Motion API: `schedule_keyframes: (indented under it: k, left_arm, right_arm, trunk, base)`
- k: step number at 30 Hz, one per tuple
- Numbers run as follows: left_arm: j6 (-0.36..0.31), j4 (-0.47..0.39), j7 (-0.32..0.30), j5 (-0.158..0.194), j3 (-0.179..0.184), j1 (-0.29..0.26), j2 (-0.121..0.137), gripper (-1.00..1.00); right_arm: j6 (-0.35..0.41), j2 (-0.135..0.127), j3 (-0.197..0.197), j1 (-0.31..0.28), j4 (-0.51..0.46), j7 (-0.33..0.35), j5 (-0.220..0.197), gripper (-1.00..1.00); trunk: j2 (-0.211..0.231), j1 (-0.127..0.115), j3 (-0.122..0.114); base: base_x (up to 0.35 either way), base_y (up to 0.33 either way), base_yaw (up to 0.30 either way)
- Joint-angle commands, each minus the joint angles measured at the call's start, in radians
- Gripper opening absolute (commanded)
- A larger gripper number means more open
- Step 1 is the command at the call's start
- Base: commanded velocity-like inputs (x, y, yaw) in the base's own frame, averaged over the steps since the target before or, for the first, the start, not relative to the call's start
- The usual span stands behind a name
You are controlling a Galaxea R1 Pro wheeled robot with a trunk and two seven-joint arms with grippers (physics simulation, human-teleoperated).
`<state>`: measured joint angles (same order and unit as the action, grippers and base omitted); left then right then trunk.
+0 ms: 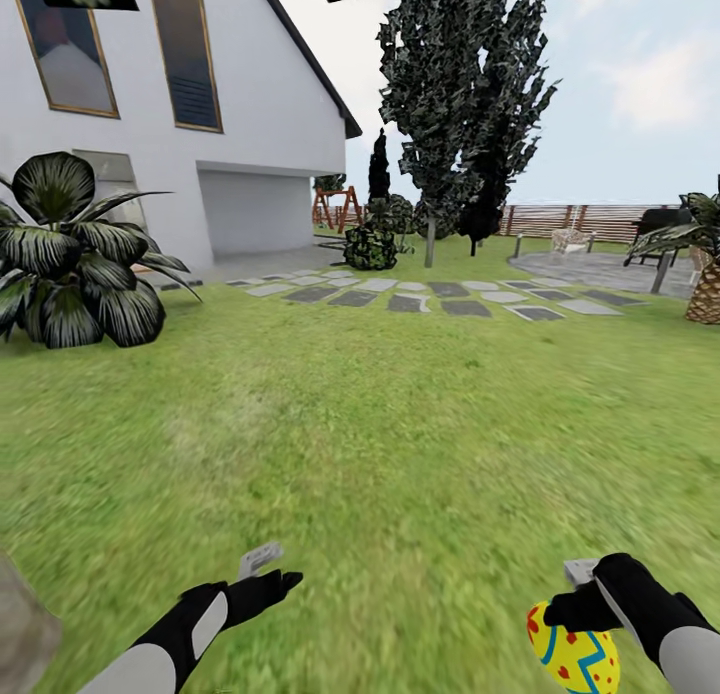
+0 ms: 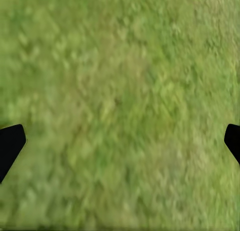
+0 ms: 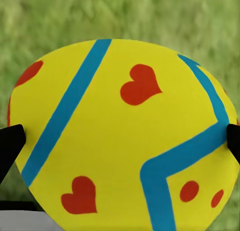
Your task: Take the three Easter eggs out of the wicker basket on the lawn in the garden, then place them on the lawn next to a single tree (choose any tree) so that all three eggs are next to the same tree and none are left in the basket.
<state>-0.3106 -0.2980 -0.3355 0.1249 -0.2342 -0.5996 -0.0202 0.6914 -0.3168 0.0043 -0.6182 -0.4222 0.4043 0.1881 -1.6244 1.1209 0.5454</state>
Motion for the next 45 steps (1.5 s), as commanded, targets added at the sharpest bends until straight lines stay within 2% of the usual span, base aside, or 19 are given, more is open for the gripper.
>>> schedule_keyframes:
  k: [1,29,31,34,35,45]
  left_arm:
    - [-0.010,-0.001,0.000,0.010,-0.004,-0.001,-0.002,1.00]
    - [-0.011,-0.005,0.001,0.010,-0.003,-0.001,-0.002,1.00]
    - [-0.018,-0.014,0.000,0.011,-0.004,-0.001,0.013,1.00]
    - [-0.059,-0.023,0.000,0.012,-0.009,-0.001,0.080,1.00]
    - [-0.063,-0.024,0.000,0.013,-0.009,-0.001,0.088,1.00]
    - [-0.070,-0.023,0.001,0.010,0.001,0.000,0.088,1.00]
  right_arm:
    - [0.003,-0.001,0.000,0.000,-0.002,0.007,0.010,-1.00]
    - [0.004,0.013,0.002,0.000,0.006,-0.019,0.010,-1.00]
    - [0.004,0.013,0.002,0.000,0.006,-0.019,0.010,-1.00]
    - [0.004,0.014,0.002,0.000,0.006,-0.019,0.010,-1.00]
    - [0.004,0.014,0.002,0.000,0.006,-0.019,0.010,-1.00]
    - [0.005,0.014,0.002,0.000,0.006,-0.019,0.010,-1.00]
  trunk:
    - [-0.001,0.000,0.001]
    - [-0.001,0.000,0.001]
    - [-0.001,0.000,0.001]
    - [-0.001,0.000,0.001]
    - [-0.001,0.000,0.001]
    - [-0.001,0.000,0.001]
  base:
    - [0.000,0.000,0.283]
    - [0.000,0.000,0.295]
    - [0.000,0.000,0.295]
    - [0.000,0.000,0.295]
    - [0.000,0.000,0.295]
    - [0.000,0.000,0.295]
